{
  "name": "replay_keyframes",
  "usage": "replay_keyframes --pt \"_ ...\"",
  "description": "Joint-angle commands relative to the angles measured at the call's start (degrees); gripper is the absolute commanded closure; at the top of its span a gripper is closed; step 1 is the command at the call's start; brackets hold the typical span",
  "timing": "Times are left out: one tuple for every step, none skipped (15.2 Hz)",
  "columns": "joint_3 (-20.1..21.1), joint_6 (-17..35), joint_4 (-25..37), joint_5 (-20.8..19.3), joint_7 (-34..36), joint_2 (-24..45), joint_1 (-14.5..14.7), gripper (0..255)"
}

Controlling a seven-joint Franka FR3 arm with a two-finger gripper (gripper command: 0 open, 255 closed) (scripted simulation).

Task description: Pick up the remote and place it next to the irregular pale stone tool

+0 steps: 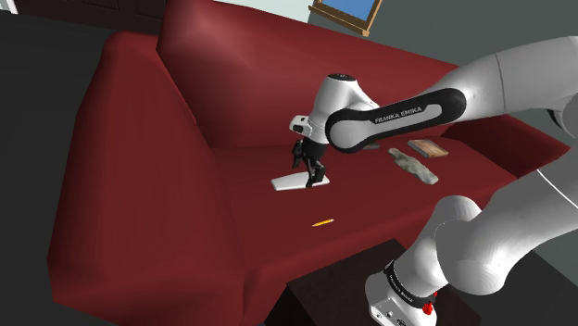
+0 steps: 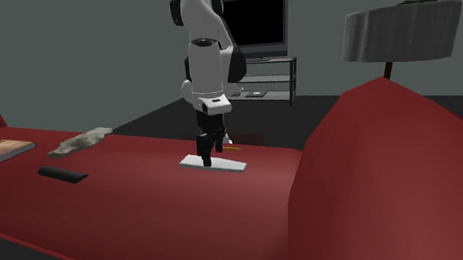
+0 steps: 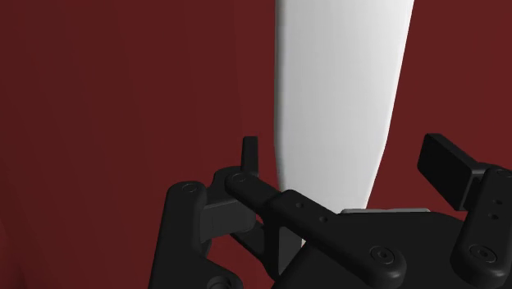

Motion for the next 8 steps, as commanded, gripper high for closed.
replay_keyframes --pt "-0.2 2.0 -0.6 0.1 -0.3 1.3 0.0 0" --pt "-0.3 3.4 -1.1 0.2 -0.4 2.3 0.1 0" --pt "-0.3 3.4 -1.1 0.2 -0.4 2.3 0.1 0" --pt "-0.3 3.4 -1.1 0.2 -0.4 2.3 0.1 0" --pt "-0.3 3.4 -1.1 0.2 -0.4 2.3 0.1 0" --pt "-0.3 3.4 -1.1 0.2 -0.4 2.3 0.1 0" --pt "-0.3 3.4 -1.1 0.2 -0.4 2.3 0.1 0" --pt "-0.3 3.4 -1.1 0.2 -0.4 2.3 0.1 0"
